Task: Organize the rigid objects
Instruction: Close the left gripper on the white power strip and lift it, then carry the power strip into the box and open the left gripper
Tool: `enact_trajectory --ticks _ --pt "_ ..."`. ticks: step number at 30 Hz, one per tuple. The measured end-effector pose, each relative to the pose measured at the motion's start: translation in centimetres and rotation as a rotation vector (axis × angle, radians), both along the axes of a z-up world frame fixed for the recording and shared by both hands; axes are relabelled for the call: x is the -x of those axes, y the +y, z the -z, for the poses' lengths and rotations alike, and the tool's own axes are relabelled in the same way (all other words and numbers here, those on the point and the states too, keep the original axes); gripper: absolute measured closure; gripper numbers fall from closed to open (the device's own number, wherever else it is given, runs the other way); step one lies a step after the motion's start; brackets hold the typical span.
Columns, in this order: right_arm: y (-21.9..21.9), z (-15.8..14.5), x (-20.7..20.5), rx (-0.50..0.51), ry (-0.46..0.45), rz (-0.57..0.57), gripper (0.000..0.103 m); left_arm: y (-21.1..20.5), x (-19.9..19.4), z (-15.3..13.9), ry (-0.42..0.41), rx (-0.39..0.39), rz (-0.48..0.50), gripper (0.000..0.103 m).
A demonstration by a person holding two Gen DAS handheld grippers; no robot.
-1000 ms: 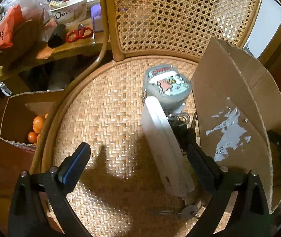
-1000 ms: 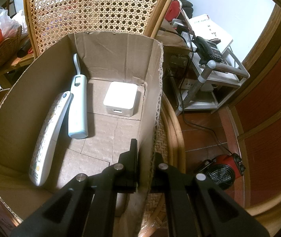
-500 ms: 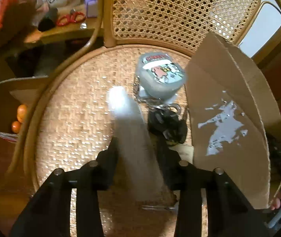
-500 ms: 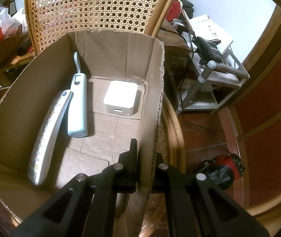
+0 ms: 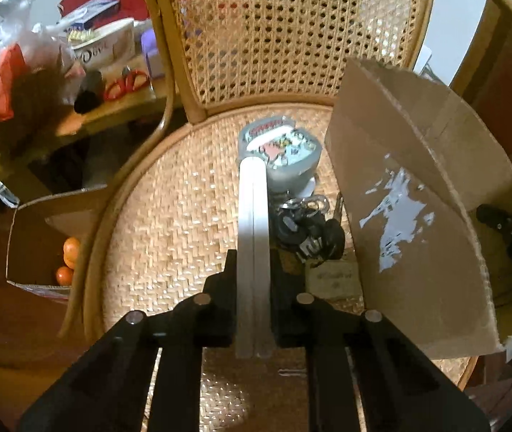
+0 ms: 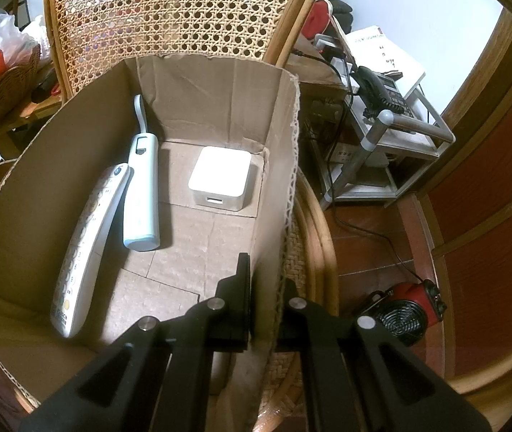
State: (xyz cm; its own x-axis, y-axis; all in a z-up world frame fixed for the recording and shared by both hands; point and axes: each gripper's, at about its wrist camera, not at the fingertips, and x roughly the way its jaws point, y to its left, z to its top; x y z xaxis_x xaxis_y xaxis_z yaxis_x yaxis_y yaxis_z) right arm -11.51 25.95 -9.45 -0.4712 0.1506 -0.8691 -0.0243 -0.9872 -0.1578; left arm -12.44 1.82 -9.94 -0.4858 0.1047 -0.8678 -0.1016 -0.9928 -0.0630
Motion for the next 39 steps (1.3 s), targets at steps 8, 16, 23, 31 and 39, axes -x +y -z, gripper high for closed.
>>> enact_trajectory --ticks 8,16,23,31,39 --pt "0.1 0.0 0.0 -0.002 -0.001 -0.002 0.096 -0.6 -1.7 -4.2 0.159 0.062 -0.012 0.090" --pt "0.1 0.0 0.0 0.000 -0.001 -0.001 0.096 0.9 -3.3 -7.5 0.281 0.100 0.039 0.090" --pt "0.1 0.0 -0.1 -0.003 -0.001 -0.004 0.096 3.2 -3.7 -10.4 0.357 0.053 0.057 0.090" --pt "0.0 0.3 -0.3 0.000 -0.001 0.001 0.096 6.3 -4.2 -12.5 0.417 0.021 0.108 0.090" --pt "-0.1 0.2 -0.3 0.000 -0.002 0.002 0.096 9.7 -3.1 -12.4 0.395 -0.025 0.156 0.090"
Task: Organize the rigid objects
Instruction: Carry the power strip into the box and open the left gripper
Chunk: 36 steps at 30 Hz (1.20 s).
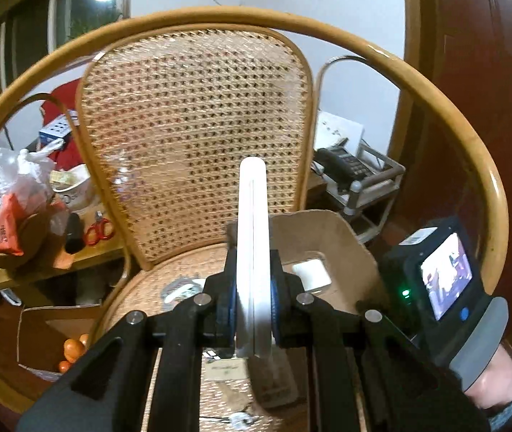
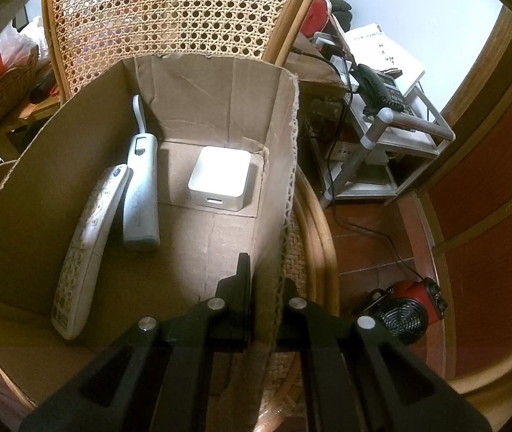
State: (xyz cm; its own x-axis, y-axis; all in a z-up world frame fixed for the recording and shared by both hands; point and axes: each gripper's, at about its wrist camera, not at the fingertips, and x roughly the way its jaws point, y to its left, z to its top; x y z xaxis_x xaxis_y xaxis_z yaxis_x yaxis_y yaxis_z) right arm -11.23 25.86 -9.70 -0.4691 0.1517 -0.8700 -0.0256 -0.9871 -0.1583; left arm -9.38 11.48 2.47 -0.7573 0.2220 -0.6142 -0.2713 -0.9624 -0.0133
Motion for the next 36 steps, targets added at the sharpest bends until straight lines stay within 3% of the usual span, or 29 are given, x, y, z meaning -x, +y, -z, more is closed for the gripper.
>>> enact_trajectory --ticks 10,21,36 --pt "0.2 0.0 0.0 0.003 -0.001 0.000 0.096 1.7 2.2 3.9 -0.130 -0.018 0.032 0.090" --pt "0.0 0.1 -0.2 0.006 -0.003 -0.001 0.096 3.0 2.4 6.6 -0.179 0.054 0.044 0.090" --pt "0.1 0.1 -0.2 0.007 -0.004 -0.003 0.096 3.2 2.7 8.0 -0.218 0.072 0.072 0.089"
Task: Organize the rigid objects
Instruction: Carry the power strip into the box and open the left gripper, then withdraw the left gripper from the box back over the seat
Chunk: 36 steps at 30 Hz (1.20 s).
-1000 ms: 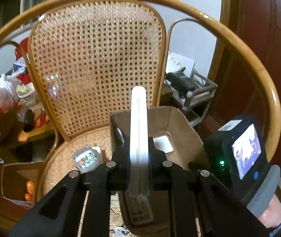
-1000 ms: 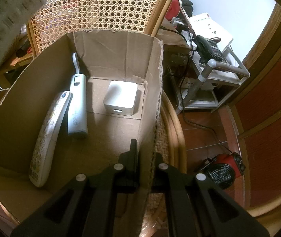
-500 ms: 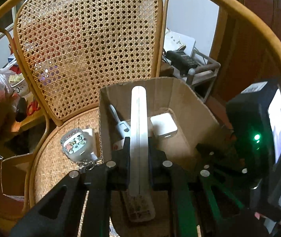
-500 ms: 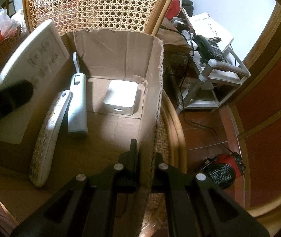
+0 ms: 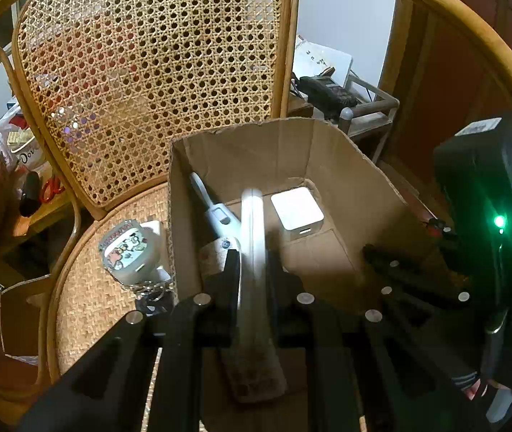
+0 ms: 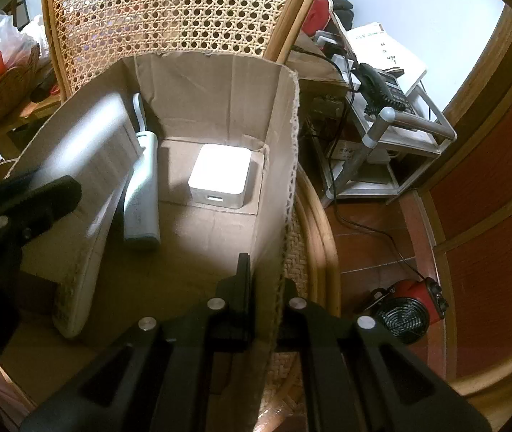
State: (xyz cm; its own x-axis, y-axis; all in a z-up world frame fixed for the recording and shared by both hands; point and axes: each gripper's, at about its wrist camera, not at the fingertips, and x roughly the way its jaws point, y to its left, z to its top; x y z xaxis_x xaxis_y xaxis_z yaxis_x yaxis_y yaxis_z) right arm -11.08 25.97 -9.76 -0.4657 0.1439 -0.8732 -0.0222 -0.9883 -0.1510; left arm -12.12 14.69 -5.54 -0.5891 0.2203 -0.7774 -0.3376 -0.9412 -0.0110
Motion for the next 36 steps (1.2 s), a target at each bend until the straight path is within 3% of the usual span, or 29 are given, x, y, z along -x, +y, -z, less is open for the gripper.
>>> enact_trajectory --ticks 5,8,19,22,27,30,33,36 --pt "0.0 0.0 0.0 0.001 0.001 0.002 0.096 -0.9 -0.1 -0.9 0.014 -0.022 -0.012 0.089" --pt "0.0 0.0 0.0 -0.001 0.000 0.001 0.096 -1.7 -0.4 -1.6 0.013 -0.085 0.018 0.089" --pt "0.1 0.0 0.1 0.000 -0.001 0.001 0.096 -4.8 -1.9 -4.0 0.108 -0.045 -0.026 0.082" --pt "0.0 0.0 0.0 -0.001 -0.002 0.000 0.096 -5.7 -2.4 -4.3 0.118 -0.068 -0.032 0.067" --pt "0.0 0.0 0.0 -0.001 -0.002 0.000 0.096 -7.2 -4.7 -5.6 0.205 -0.070 -0.055 0.020" --pt "0.0 0.0 0.0 -0.001 -0.002 0.001 0.096 -8.4 -5.8 -6.8 0.267 -0.070 -0.076 0.002" --pt "0.1 -0.1 0.1 0.000 -0.002 0.000 0.096 -9.7 -6.4 -7.3 0.306 -0.052 -0.096 0.001" --pt "0.0 0.0 0.1 -0.001 -0.002 0.000 0.096 -11.0 -6.2 -6.9 0.295 -0.023 -0.118 0.001"
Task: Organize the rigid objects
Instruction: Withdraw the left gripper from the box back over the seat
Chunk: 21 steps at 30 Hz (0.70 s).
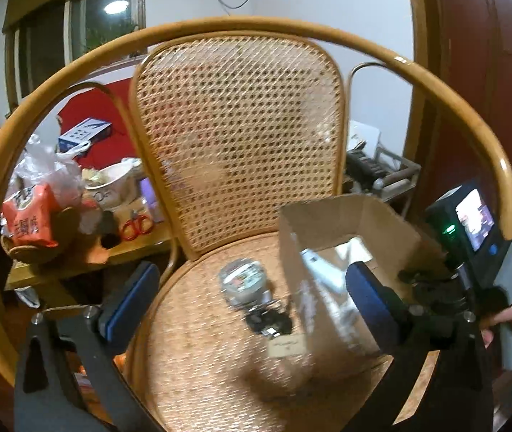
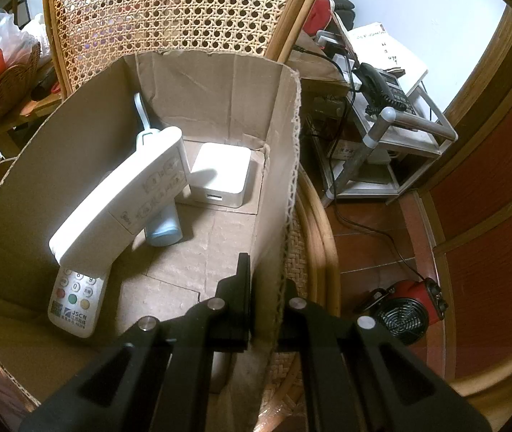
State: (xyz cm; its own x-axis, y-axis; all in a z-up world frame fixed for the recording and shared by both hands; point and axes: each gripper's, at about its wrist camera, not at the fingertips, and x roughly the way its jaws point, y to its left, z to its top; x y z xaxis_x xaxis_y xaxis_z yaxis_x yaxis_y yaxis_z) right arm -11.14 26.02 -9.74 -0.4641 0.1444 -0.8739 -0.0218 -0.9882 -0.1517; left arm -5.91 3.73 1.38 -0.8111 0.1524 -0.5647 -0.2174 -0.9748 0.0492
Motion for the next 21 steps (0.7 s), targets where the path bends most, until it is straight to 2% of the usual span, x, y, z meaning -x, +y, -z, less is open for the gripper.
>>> enact_trajectory --ticks 7,16,21 --pt "0.0 0.0 0.0 0.000 -0.001 0.000 0.096 -2.2 0.5 2.3 -0.094 0.036 -0.043 0.001" --pt "0.1 -0.1 0.1 0.000 -0.001 0.001 0.096 -3.2 1.0 6.4 -0.215 0.050 -0.015 0.001" --pt "0.1 0.0 0.1 0.000 -0.001 0.000 0.096 -2.9 1.0 8.1 -0.296 -0.012 0.046 0.001"
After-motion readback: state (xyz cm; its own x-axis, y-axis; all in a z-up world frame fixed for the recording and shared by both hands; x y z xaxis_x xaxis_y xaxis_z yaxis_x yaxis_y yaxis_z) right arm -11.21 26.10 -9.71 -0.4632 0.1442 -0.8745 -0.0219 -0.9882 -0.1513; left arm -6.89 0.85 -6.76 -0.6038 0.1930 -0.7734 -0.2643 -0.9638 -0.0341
